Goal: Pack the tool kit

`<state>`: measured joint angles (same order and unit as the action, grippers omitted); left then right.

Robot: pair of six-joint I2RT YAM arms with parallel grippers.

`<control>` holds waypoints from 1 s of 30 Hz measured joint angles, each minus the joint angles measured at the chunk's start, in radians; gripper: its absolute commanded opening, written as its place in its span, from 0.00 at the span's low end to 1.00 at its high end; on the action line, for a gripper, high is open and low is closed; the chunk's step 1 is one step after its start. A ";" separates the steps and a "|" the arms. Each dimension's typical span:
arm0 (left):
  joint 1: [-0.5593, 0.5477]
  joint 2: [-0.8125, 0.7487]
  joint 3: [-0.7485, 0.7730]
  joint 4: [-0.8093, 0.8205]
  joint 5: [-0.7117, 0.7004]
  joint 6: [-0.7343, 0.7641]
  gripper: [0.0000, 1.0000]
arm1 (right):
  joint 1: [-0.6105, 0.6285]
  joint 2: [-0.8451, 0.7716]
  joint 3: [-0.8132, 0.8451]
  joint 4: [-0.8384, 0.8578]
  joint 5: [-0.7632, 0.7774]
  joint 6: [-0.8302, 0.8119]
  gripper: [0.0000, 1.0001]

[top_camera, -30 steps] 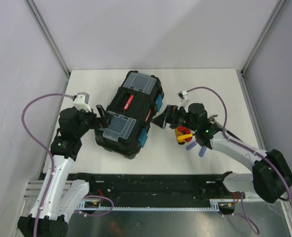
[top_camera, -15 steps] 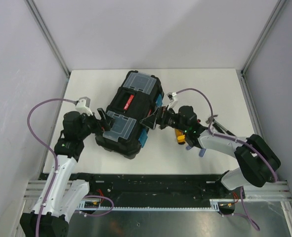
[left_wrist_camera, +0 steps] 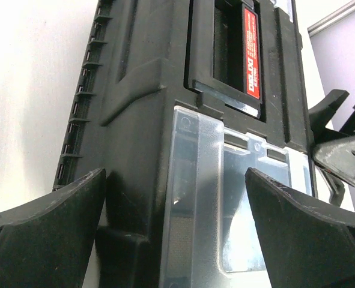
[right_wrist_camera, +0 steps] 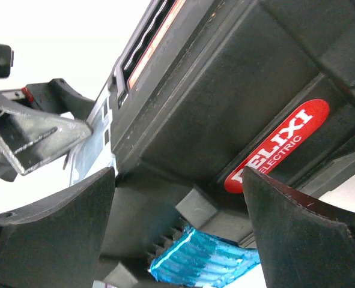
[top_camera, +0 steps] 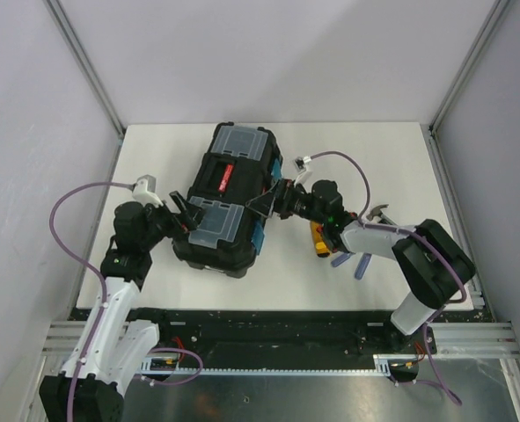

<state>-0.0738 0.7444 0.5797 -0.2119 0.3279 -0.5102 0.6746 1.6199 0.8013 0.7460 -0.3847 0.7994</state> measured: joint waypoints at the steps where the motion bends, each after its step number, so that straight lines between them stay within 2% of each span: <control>1: 0.000 0.002 -0.003 0.008 -0.001 -0.011 1.00 | -0.006 0.013 0.010 0.007 -0.002 0.003 0.89; 9: -0.012 0.059 0.002 0.053 0.019 -0.066 1.00 | -0.102 0.200 0.208 0.033 -0.006 0.013 0.87; 14: -0.023 0.122 0.055 0.033 0.035 -0.055 0.99 | -0.153 0.245 0.275 0.013 0.002 0.040 0.98; 18: -0.035 0.150 0.104 -0.003 0.018 -0.022 0.99 | -0.211 0.215 0.272 -0.060 0.009 0.101 0.99; 24: -0.037 0.154 0.190 -0.029 -0.011 0.041 1.00 | -0.325 -0.001 0.133 -0.141 0.037 0.204 0.99; 30: -0.033 0.169 0.188 -0.071 0.041 0.067 0.99 | -0.312 -0.149 -0.117 -0.063 0.018 0.327 0.99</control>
<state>-0.1066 0.9134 0.7673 -0.2829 0.3691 -0.4435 0.3622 1.4712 0.6838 0.6830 -0.3668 1.1267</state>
